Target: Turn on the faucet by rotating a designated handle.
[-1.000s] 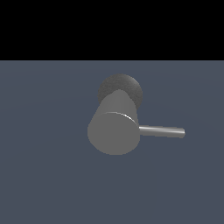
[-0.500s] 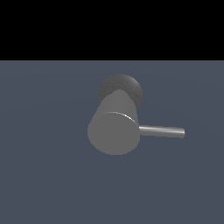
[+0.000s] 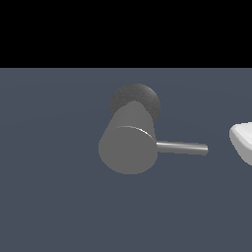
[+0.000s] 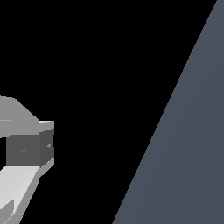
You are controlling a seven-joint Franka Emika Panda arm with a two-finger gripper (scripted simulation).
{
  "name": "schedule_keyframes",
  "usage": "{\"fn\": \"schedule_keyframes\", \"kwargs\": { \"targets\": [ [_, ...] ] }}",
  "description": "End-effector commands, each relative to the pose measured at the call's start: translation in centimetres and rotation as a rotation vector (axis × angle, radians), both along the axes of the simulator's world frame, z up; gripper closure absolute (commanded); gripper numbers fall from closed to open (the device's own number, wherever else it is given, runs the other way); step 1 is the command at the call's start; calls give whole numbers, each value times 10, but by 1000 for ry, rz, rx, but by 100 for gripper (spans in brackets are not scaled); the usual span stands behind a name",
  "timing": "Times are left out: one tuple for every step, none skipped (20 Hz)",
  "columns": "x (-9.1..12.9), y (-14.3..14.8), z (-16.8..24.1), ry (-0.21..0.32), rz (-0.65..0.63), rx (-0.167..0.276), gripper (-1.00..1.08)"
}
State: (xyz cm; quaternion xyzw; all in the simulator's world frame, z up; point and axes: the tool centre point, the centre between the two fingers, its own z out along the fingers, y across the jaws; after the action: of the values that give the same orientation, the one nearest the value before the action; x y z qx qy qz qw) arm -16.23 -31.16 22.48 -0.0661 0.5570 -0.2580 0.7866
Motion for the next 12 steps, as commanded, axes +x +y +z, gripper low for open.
{"fn": "schedule_keyframes", "kwargs": {
  "targets": [
    [2,10,-20,33,6,56,108],
    [2,13,-26,43,9,74,108],
    [3,17,-31,52,13,90,108],
    [4,21,-36,59,17,104,108],
    [4,24,-40,66,20,116,108],
    [5,26,-43,72,21,126,108],
    [4,27,-47,79,21,134,108],
    [4,27,-50,86,19,141,108],
    [2,26,-54,95,15,147,108],
    [1,25,-58,105,9,153,108],
    [-2,23,-63,117,2,160,108],
    [-4,21,-69,131,-5,169,108]
  ]
}}
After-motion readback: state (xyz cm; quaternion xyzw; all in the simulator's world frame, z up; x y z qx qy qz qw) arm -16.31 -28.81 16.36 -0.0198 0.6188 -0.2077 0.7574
